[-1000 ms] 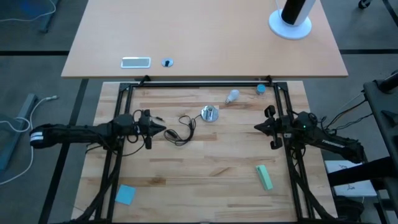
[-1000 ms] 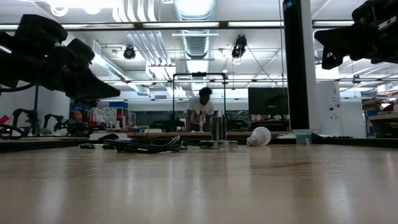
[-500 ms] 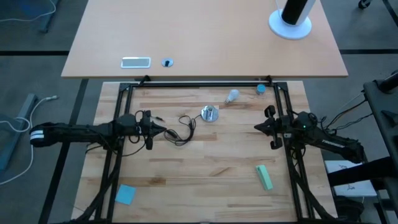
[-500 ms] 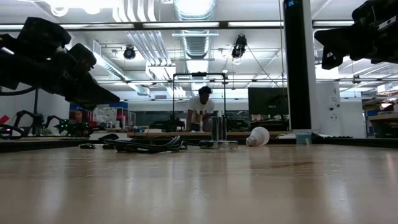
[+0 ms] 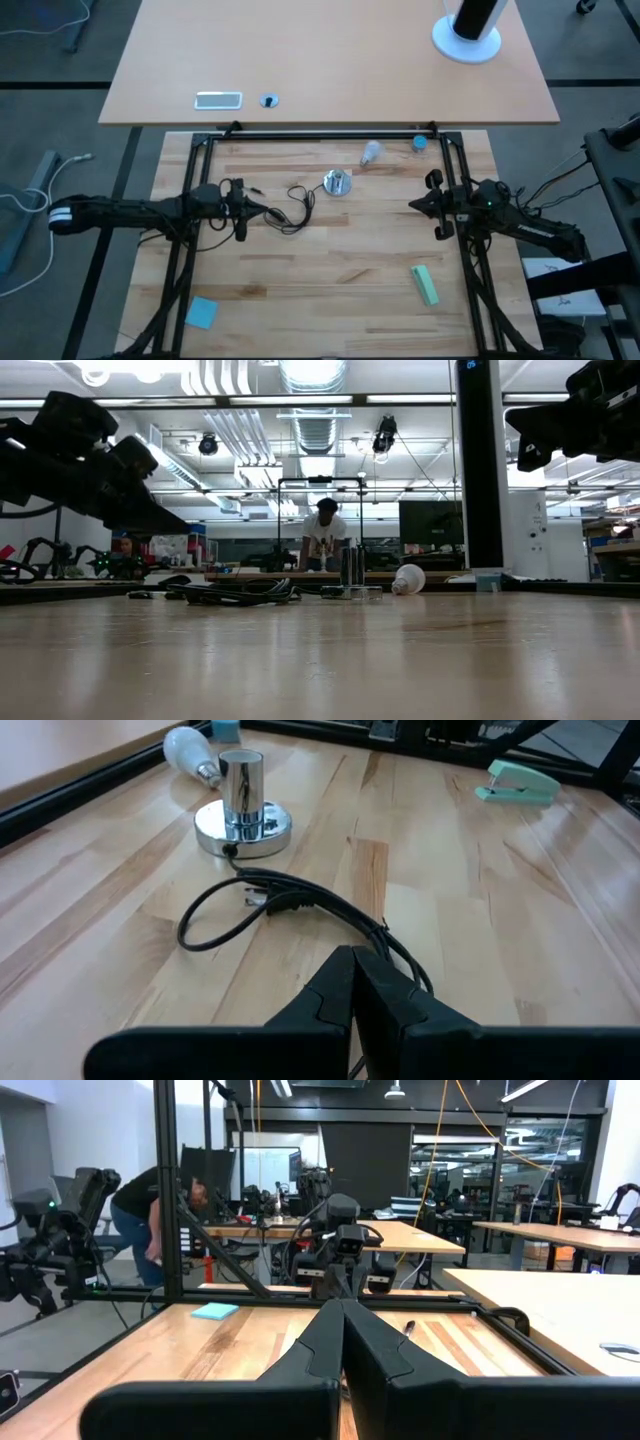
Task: Screw lightbulb
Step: Return to Home Position
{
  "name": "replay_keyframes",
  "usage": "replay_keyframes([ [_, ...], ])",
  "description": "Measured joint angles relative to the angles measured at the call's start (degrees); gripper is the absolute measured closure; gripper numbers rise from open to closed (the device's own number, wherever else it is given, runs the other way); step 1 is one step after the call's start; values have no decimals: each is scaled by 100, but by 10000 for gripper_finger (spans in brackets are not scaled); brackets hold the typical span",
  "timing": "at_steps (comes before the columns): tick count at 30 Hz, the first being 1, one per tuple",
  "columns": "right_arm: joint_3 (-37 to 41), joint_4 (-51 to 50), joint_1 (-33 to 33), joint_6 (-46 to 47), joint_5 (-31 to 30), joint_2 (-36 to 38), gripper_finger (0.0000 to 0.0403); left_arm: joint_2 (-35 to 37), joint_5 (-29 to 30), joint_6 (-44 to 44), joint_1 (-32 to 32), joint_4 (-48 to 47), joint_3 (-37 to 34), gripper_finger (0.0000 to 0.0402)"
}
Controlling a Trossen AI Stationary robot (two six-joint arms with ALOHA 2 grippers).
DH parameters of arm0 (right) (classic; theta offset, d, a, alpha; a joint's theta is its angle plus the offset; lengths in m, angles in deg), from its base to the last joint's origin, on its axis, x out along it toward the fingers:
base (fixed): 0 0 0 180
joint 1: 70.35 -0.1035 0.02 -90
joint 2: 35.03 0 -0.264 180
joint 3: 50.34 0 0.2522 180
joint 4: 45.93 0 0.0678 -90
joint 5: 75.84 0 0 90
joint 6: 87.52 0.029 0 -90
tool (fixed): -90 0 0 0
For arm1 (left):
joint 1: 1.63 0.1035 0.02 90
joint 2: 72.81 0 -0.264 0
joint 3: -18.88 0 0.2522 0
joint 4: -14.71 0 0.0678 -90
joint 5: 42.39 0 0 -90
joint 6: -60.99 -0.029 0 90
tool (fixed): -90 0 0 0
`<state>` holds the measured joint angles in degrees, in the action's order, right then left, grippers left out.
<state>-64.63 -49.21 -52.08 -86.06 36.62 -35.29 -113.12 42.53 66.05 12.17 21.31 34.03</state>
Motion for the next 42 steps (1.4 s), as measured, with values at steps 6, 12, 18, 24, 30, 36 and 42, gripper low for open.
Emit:
replay_keyframes([
  [6, 0, 0, 0, 0, 0, 0, 403, -79, 0, 0, 0, 4, 0, 402],
  [12, 0, 1, 0, 0, 0, 0, 403, -145, 0, 0, 0, 2, 0, 402],
  [18, 0, 1, 0, 1, 0, 0, 403, -175, 0, 0, 0, 3, 0, 402],
  [24, 0, 0, -2, 0, 0, 0, 403, -180, 0, -1, 2, 4, 0, 402],
  [30, 0, 0, 0, 2, 0, 0, 403, -199, 0, 0, 2, 2, 0, 402],
  [36, 0, 1, -1, 1, 0, 0, 403, -199, 0, 0, 2, 2, 0, 402],
  [42, 0, 1, -1, 0, 0, 0, 403, -199, 0, 0, 0, 4, 0, 402],
])
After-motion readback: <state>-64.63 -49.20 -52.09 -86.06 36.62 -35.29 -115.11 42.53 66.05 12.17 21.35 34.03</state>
